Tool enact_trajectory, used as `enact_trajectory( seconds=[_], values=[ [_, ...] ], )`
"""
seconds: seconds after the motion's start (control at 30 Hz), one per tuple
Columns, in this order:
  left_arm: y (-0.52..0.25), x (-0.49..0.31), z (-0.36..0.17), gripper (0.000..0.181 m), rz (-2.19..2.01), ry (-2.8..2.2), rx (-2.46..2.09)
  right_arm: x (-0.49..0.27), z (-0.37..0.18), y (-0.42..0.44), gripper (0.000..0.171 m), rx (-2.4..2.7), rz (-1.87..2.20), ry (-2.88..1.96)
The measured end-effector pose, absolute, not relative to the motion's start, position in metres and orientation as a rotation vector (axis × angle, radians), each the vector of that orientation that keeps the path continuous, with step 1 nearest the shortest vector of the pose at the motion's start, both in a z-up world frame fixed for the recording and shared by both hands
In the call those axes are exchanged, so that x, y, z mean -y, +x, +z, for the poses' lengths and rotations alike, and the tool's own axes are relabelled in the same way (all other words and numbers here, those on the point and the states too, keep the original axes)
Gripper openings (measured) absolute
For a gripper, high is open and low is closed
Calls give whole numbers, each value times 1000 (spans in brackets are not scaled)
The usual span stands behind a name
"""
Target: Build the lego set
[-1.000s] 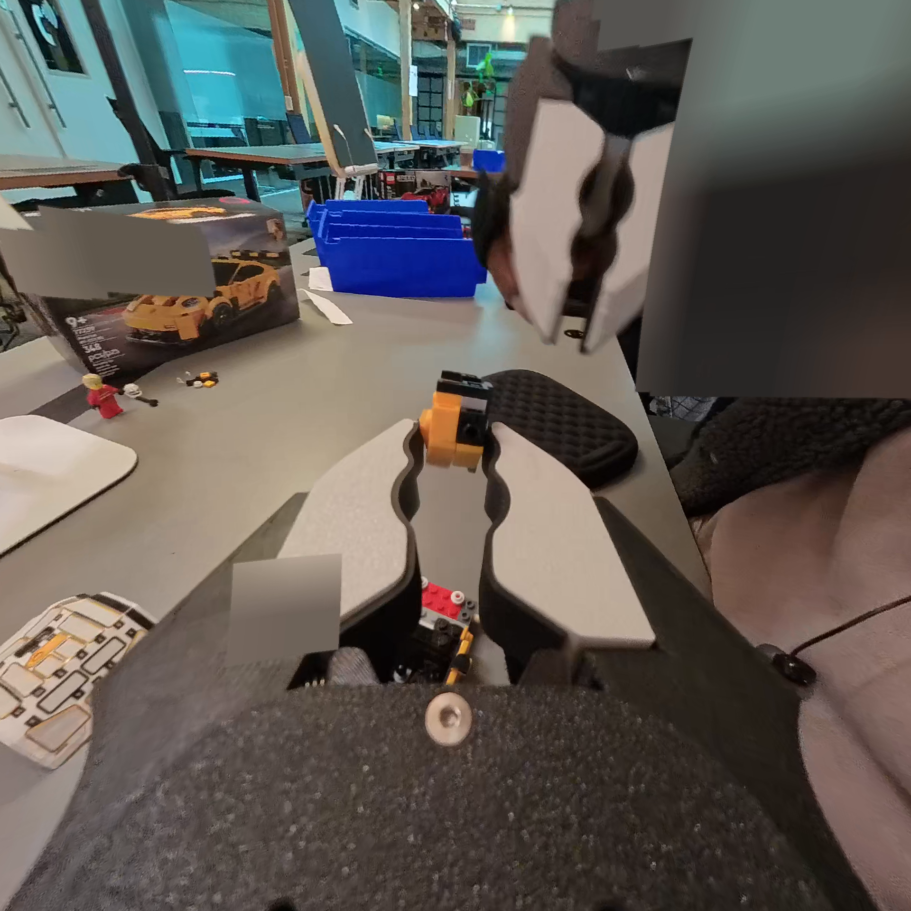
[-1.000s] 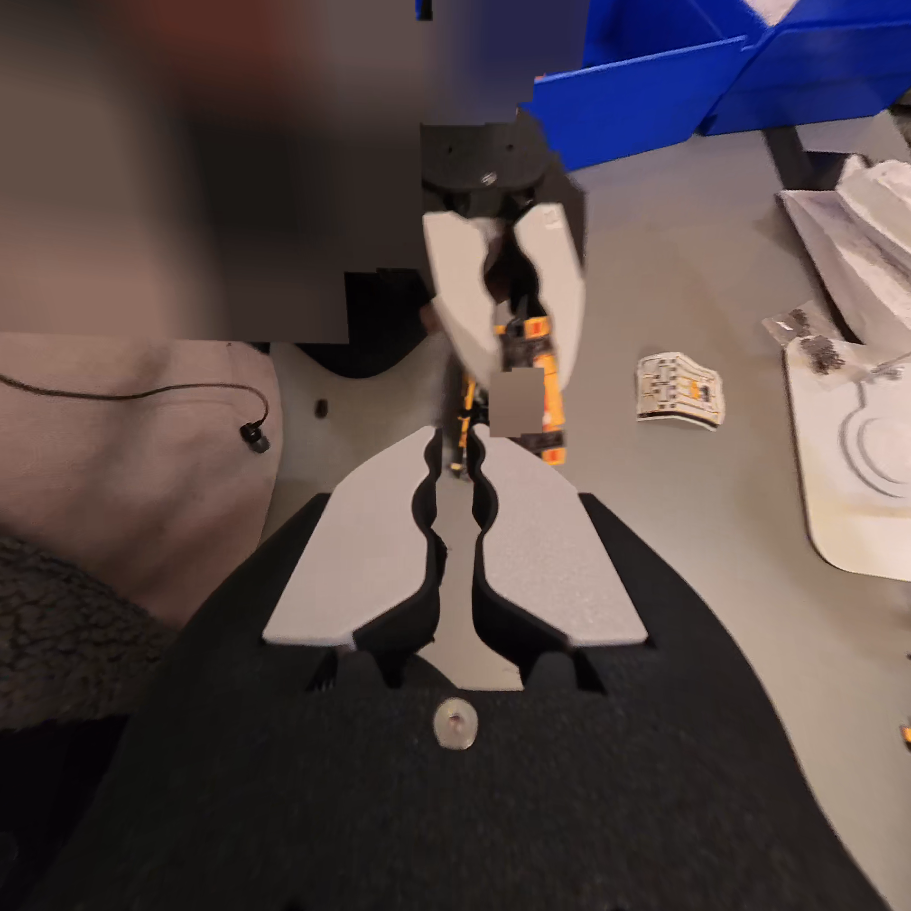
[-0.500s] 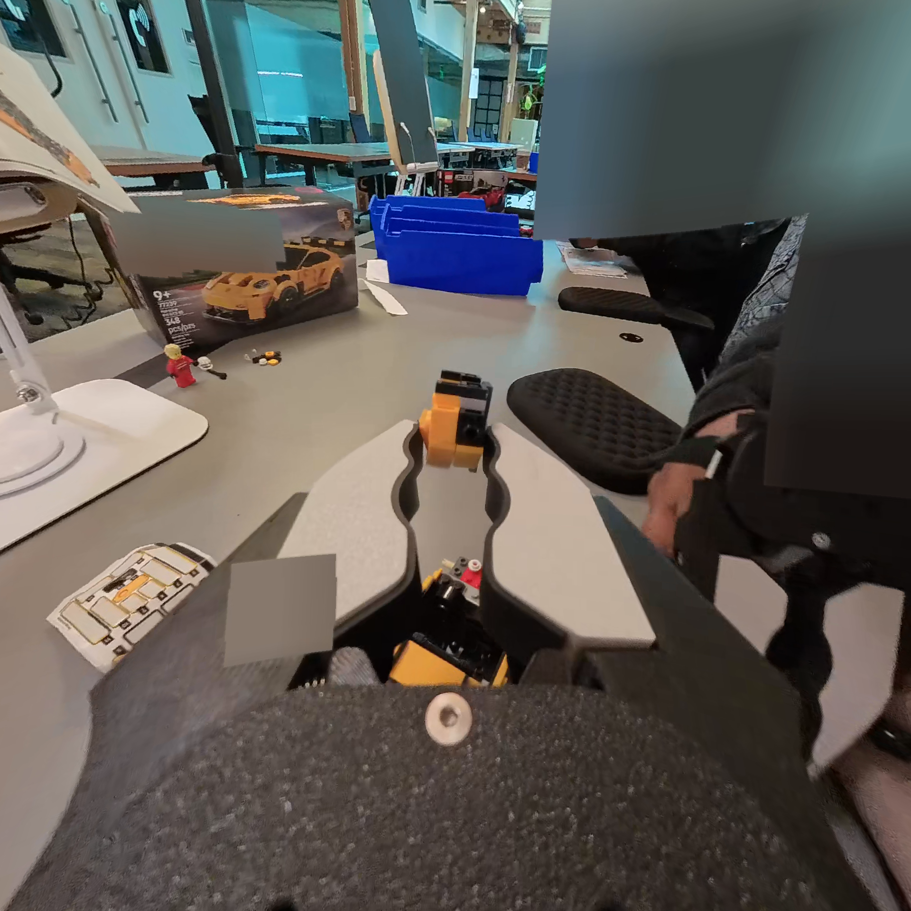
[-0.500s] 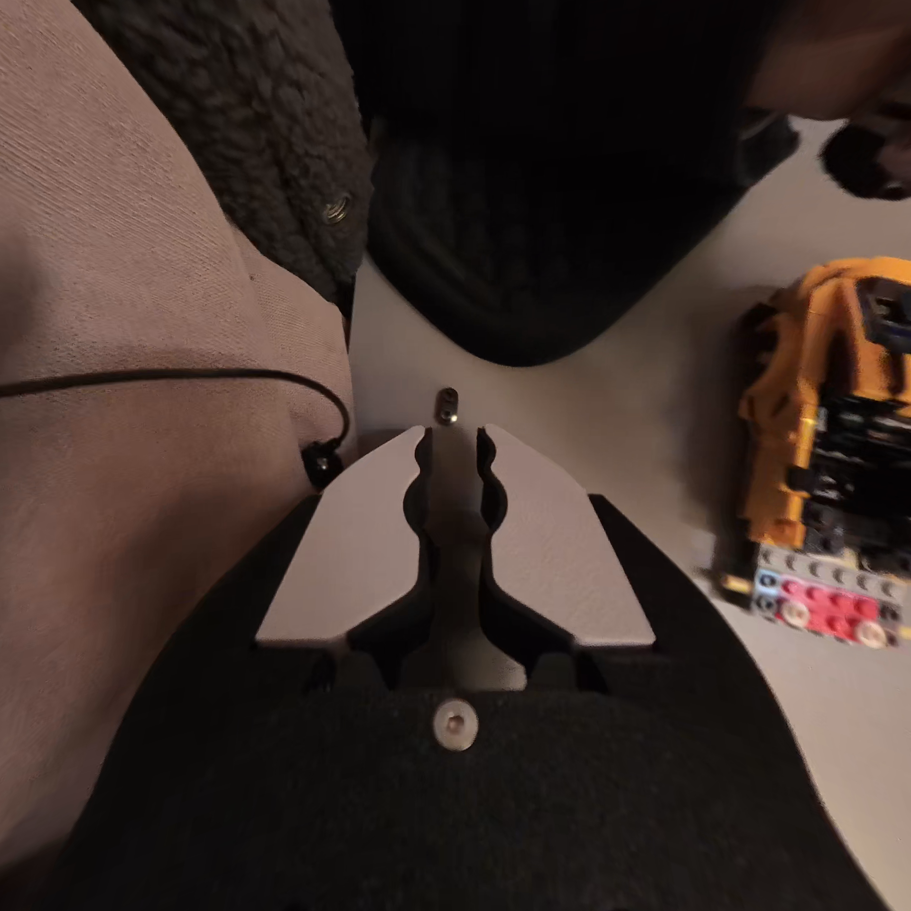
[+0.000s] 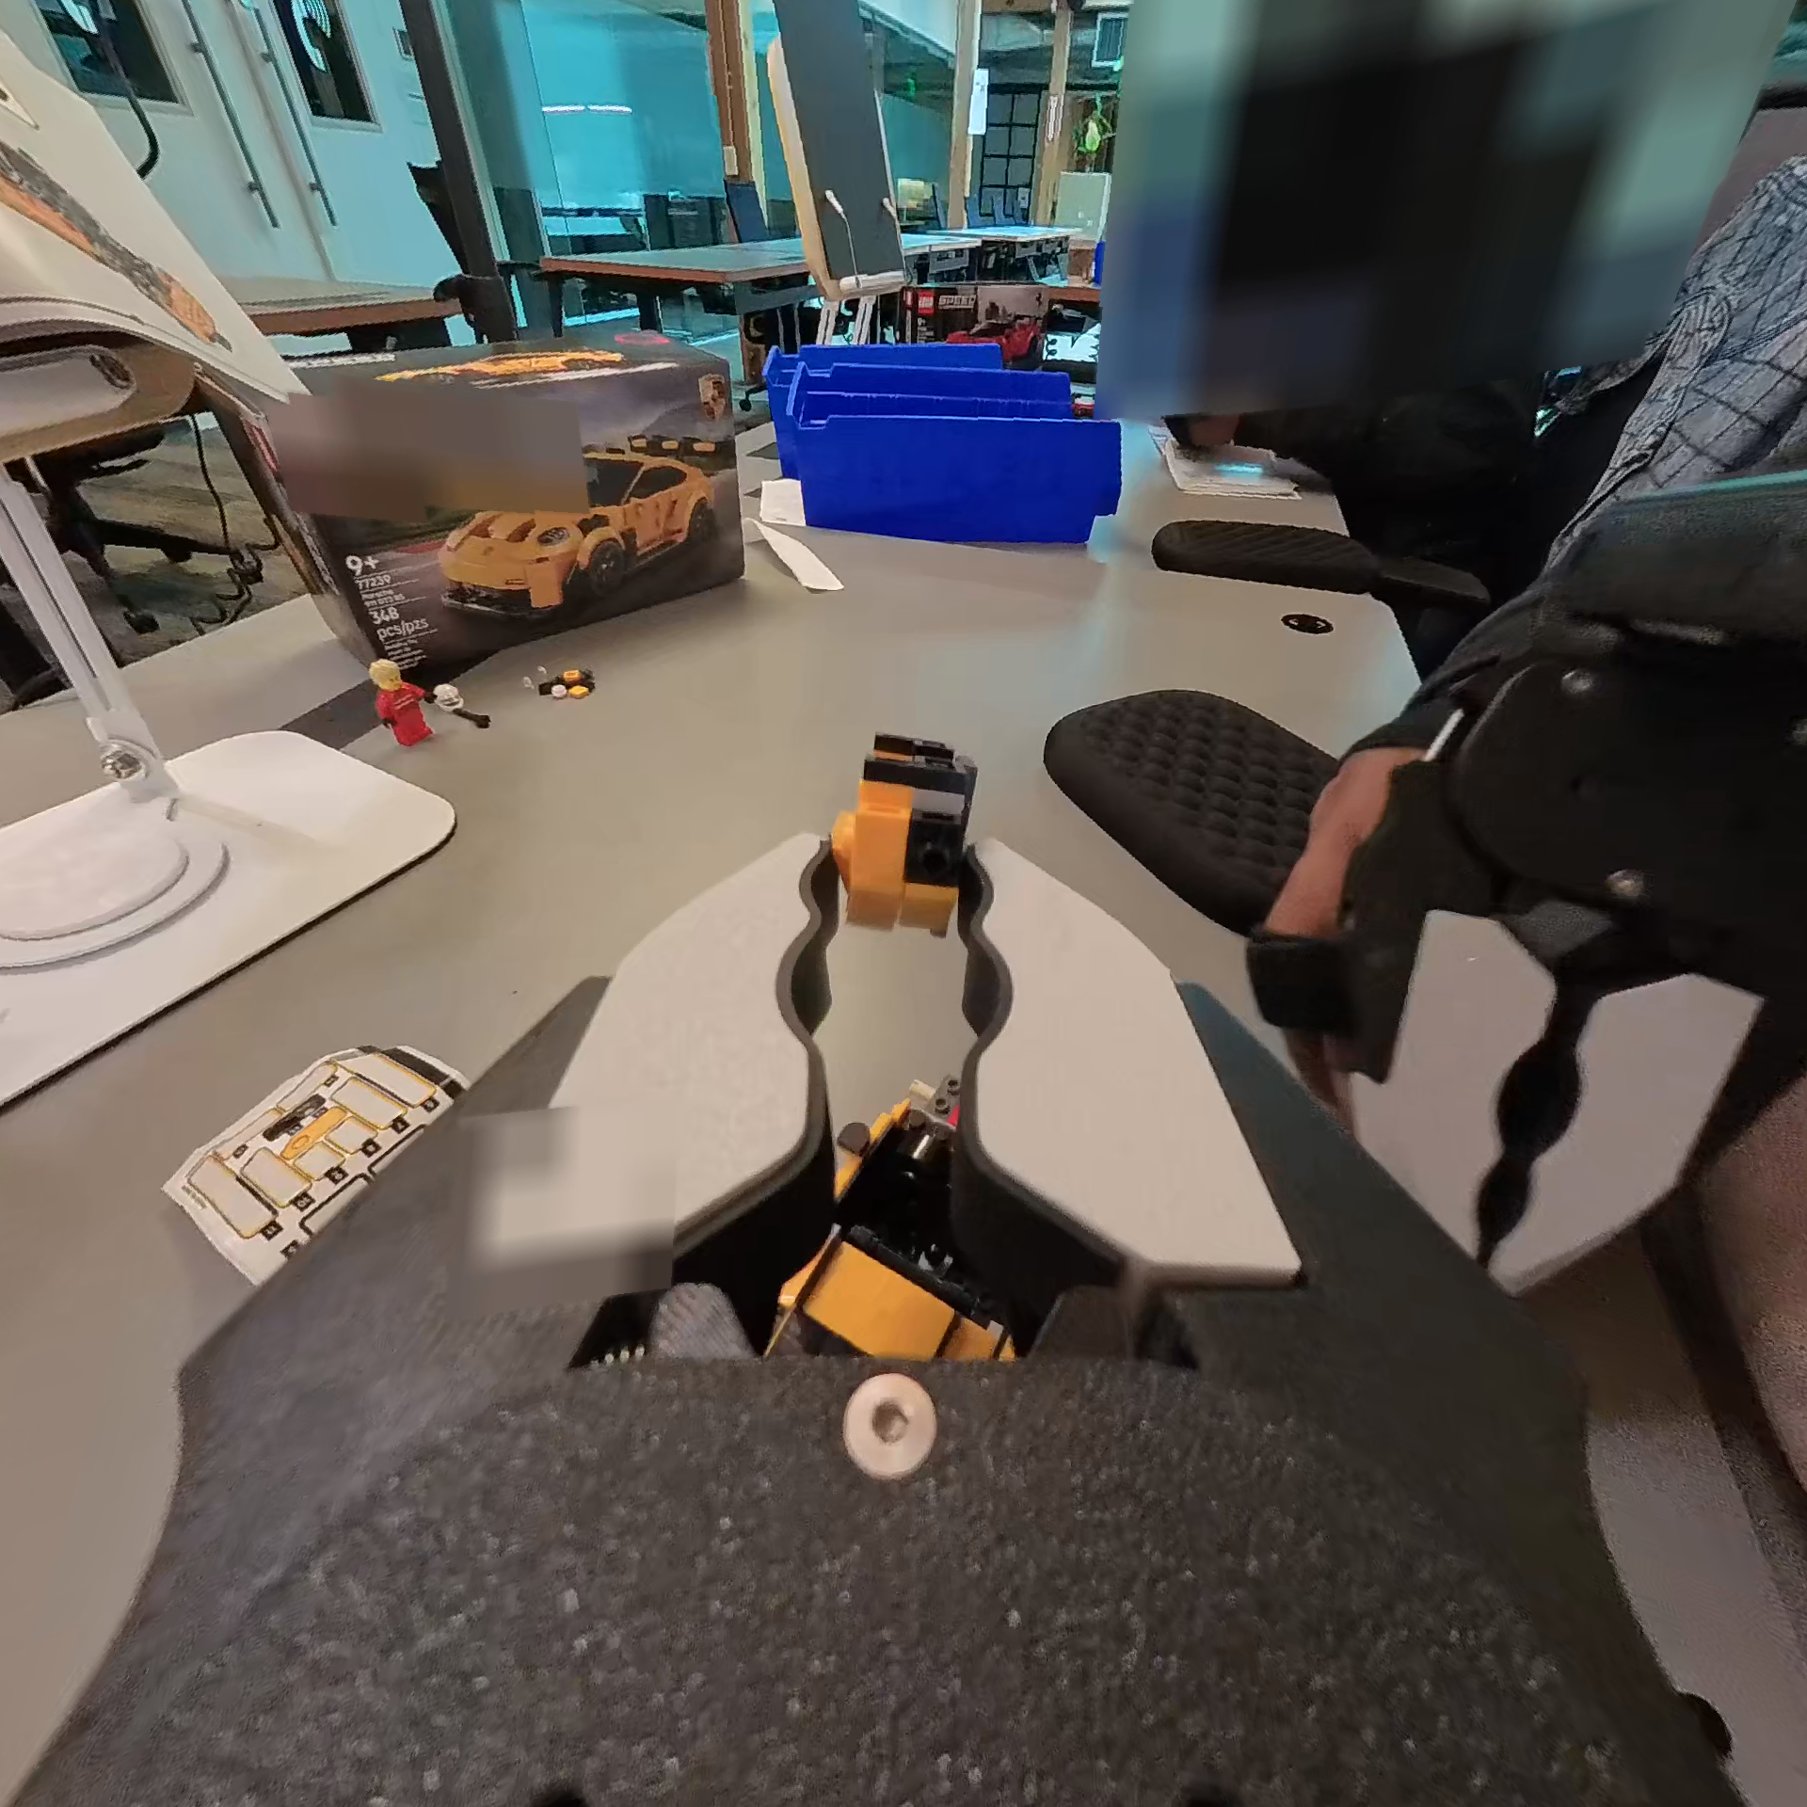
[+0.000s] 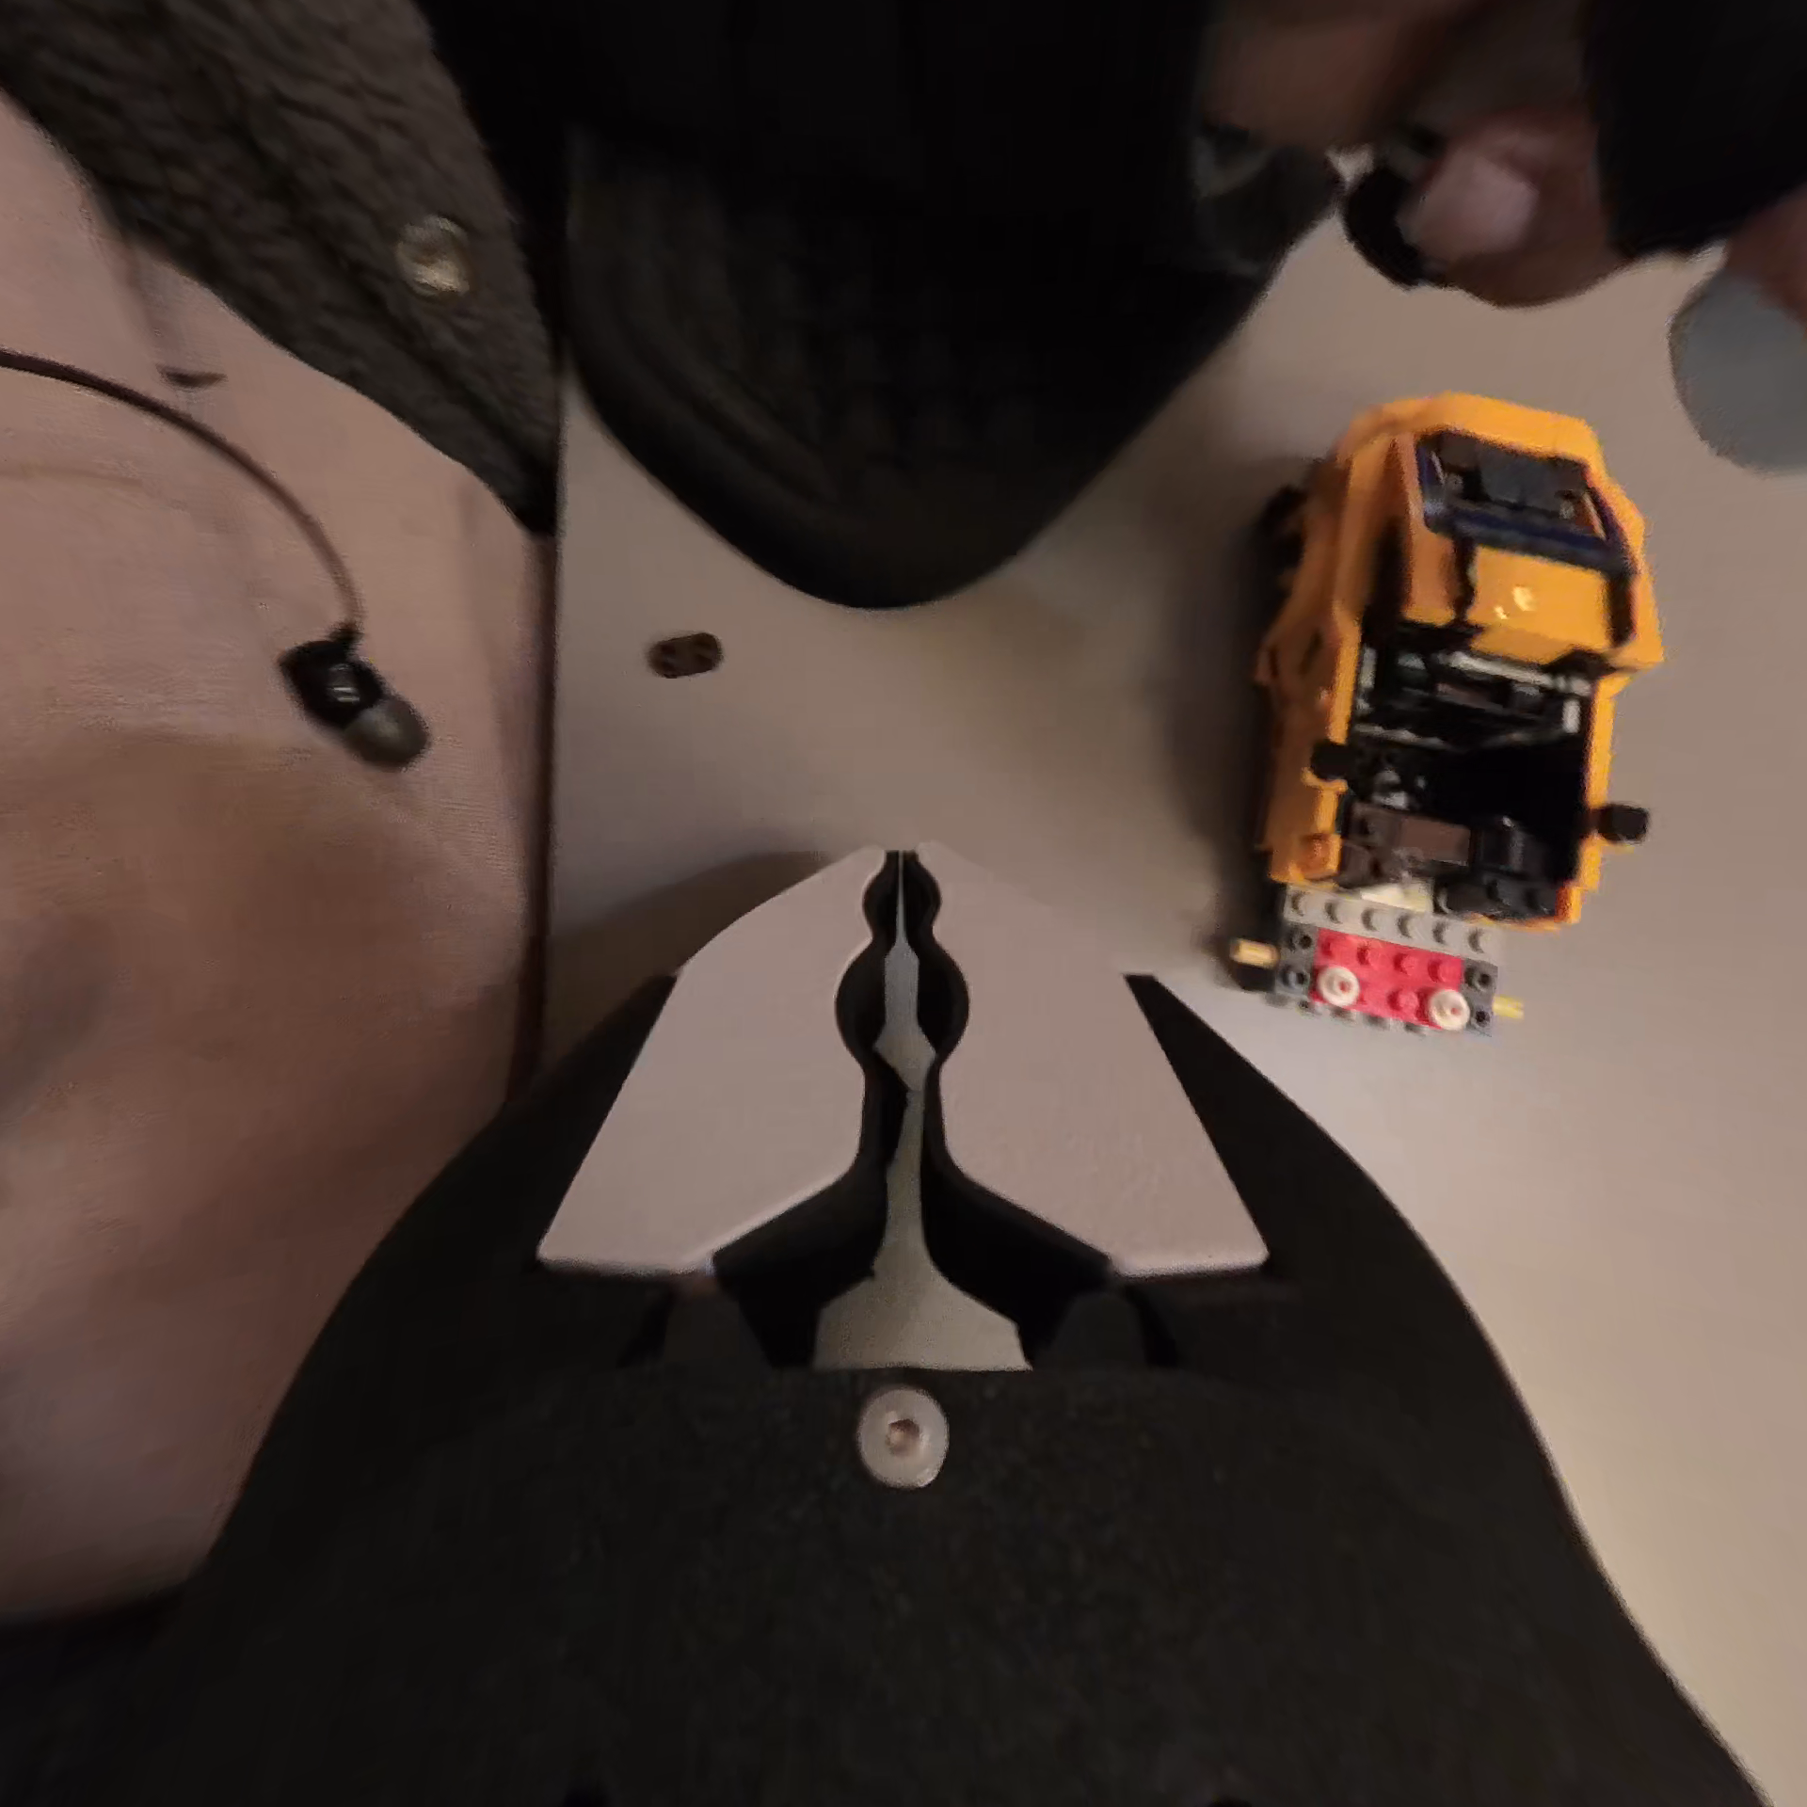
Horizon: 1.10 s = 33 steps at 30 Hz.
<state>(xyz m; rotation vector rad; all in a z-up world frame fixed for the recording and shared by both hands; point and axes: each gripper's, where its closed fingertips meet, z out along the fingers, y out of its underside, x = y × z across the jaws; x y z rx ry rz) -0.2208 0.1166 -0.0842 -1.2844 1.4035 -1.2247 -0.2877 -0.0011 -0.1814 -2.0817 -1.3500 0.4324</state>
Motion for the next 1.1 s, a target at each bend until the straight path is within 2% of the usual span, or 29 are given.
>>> enact_trajectory(
  seconds=[0.1, 0.23, 0.53, 0.67, 0.9, 1.1],
  values=[
    [-220, -118, -87, 23, -1219, -1294, -1406, 17, -182, -313, 17, 1426, 523, -2033],
    [-219, -119, -90, 23, -1209, -1305, -1410, 27, -197, -350, 21, 1447, 606, -2042],
    [-220, -117, -89, 23, -1208, -1300, -1414, 19, -208, -350, 15, 1439, 516, -2134],
    [-220, -118, -90, 23, -1205, -1304, -1416, 2, -197, -314, 15, 1339, 484, -2175],
    [-218, -117, -97, 23, -1216, -1322, -1428, -53, -197, -171, 16, 1184, 93, -2353],
    [-216, -118, -104, 23, -1247, -1357, -1432, -65, -163, -152, 22, 1138, 82, -2255]
  ],
)
